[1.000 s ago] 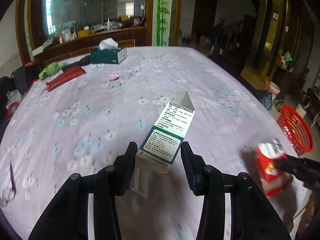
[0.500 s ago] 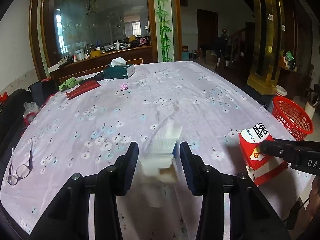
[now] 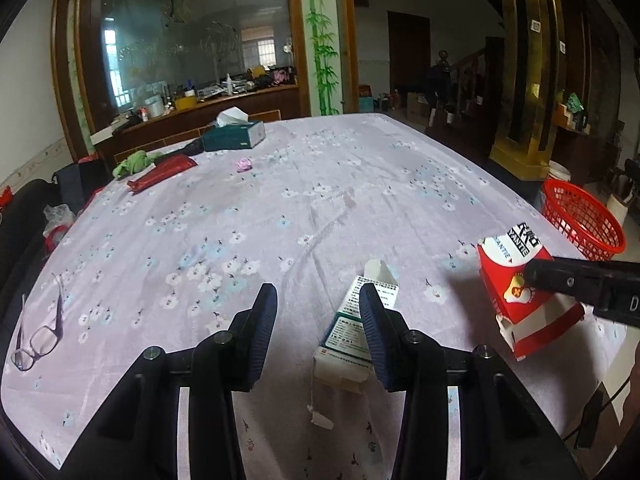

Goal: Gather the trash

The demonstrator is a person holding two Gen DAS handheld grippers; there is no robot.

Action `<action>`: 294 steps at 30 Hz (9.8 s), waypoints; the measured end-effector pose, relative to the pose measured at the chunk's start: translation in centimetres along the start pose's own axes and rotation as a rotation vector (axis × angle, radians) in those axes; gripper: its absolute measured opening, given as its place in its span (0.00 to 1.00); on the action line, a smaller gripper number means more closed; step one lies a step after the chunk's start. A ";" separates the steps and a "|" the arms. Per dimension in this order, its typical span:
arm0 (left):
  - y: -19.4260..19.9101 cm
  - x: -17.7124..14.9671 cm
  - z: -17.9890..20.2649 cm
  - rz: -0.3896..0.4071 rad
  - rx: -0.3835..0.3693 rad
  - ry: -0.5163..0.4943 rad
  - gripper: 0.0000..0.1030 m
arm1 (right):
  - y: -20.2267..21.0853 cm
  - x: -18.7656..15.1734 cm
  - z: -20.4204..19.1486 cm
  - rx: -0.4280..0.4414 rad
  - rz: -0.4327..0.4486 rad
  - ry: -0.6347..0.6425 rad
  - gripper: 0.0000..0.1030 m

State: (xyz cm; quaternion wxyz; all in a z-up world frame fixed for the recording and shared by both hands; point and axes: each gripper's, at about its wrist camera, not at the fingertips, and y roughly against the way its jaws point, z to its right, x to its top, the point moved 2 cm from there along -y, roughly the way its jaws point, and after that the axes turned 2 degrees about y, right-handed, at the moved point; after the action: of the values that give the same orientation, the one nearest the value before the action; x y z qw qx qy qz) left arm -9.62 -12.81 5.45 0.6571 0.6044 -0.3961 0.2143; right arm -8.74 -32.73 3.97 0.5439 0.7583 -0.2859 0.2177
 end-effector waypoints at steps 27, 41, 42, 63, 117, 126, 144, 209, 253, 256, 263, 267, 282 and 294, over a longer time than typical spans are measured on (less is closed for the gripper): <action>-3.3 -1.0 0.2 -0.120 -0.062 0.035 0.45 | 0.6 0.0 0.9 0.011 0.011 -0.018 0.36; -1.9 0.5 1.2 -0.066 -0.049 -0.001 0.45 | 0.9 0.1 1.2 0.008 0.016 -0.027 0.36; -1.9 0.6 1.3 -0.065 -0.052 -0.002 0.45 | 0.9 0.1 1.3 0.009 0.017 -0.031 0.36; -1.6 2.8 5.3 -0.037 -0.104 -0.067 0.33 | 3.3 0.8 4.7 -0.018 0.074 -0.102 0.36; -2.3 0.6 5.9 -0.081 -0.069 -0.097 0.32 | 3.5 0.5 5.5 -0.008 0.069 -0.112 0.36; -2.0 0.7 6.0 -0.073 -0.065 -0.102 0.32 | 3.4 0.4 5.2 -0.008 0.068 -0.106 0.36; -2.0 4.5 12.6 -0.123 -0.325 -0.149 0.32 | 9.2 2.2 12.4 -0.112 0.200 -0.221 0.36; 4.3 -3.2 10.3 0.104 -0.104 -0.145 0.95 | 11.1 -4.5 7.2 -0.658 0.281 -0.114 0.93; 3.6 -3.7 9.0 0.075 -0.106 -0.100 0.95 | 9.2 -4.3 6.2 -0.622 0.250 -0.087 0.94; 3.6 -3.6 9.0 0.076 -0.105 -0.098 0.95 | 9.2 -4.3 6.2 -0.622 0.249 -0.087 0.94; 3.6 -3.6 8.9 0.076 -0.105 -0.098 0.95 | 9.2 -4.3 6.2 -0.622 0.249 -0.087 0.94; 3.5 -3.6 8.9 0.076 -0.105 -0.097 0.95 | 9.1 -4.3 6.1 -0.624 0.247 -0.084 0.94; 3.5 -3.6 8.9 0.075 -0.105 -0.096 0.95 | 8.9 -4.6 6.1 -0.623 0.239 -0.084 0.94; 3.5 -3.5 8.9 0.074 -0.106 -0.095 0.95 | 8.9 -4.6 6.1 -0.623 0.239 -0.084 0.94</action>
State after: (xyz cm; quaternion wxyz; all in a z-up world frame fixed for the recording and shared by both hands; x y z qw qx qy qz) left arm -16.71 -20.03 4.50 0.6603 0.5632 -0.4597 0.1885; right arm -17.99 -39.77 5.35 0.7080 0.5251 -0.4476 0.1506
